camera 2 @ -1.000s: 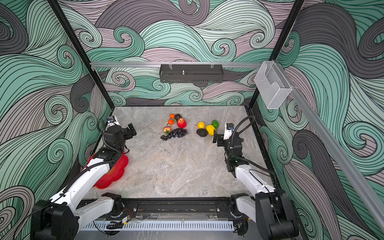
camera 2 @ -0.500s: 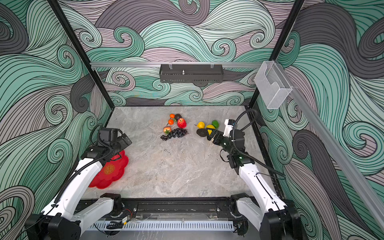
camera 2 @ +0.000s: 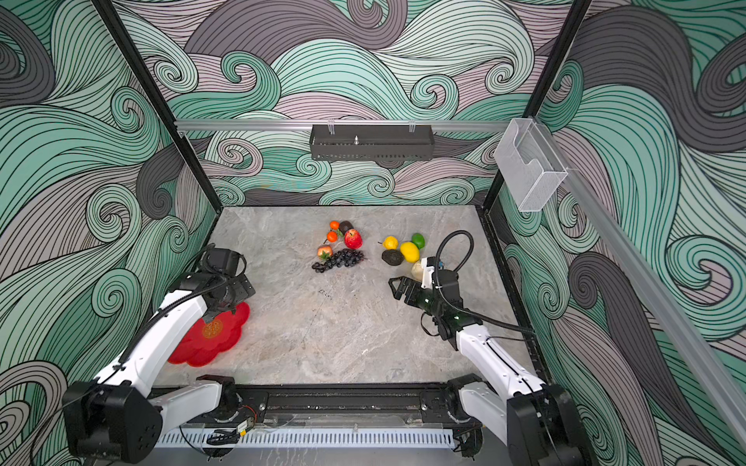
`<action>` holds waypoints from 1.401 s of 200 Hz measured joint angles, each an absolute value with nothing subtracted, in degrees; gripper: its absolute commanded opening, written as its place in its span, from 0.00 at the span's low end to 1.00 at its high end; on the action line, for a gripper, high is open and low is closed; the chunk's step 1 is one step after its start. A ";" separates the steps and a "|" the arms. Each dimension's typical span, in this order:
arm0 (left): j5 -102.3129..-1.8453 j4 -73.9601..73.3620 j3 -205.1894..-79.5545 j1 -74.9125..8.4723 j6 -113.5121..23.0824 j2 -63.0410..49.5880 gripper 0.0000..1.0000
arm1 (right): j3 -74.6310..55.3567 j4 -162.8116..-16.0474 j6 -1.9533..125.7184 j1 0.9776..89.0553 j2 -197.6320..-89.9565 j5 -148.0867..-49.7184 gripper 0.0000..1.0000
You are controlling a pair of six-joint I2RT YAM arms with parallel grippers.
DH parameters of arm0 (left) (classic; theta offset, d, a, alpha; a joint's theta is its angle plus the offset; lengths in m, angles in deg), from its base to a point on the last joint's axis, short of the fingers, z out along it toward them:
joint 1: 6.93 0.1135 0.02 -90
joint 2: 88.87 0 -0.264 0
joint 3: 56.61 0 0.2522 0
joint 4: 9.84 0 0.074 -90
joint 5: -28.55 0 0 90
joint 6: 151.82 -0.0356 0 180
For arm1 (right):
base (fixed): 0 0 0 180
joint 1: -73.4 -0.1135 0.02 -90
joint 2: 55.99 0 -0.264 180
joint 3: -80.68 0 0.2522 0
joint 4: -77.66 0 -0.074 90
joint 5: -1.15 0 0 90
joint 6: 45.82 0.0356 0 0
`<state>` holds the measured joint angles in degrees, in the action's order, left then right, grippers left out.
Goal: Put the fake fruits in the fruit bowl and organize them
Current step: 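Grip the red bowl rim with the left gripper and drag it toward the table center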
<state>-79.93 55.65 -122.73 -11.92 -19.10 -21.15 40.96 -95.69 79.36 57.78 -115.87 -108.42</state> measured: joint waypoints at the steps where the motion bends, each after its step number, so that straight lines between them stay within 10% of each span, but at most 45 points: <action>1: -79.80 55.60 -122.71 -11.92 -19.08 -20.77 0.99 | 40.96 -95.74 79.36 57.76 -115.89 -108.42 1.00; 140: -67.82 48.35 -121.99 -15.05 -19.39 0.97 0.99 | 40.96 -95.23 78.62 54.96 -114.34 -104.40 1.00; 280: -62.01 43.89 -127.54 -51.35 -6.88 3.01 0.99 | 40.89 -86.23 77.61 54.99 -107.78 -96.79 1.00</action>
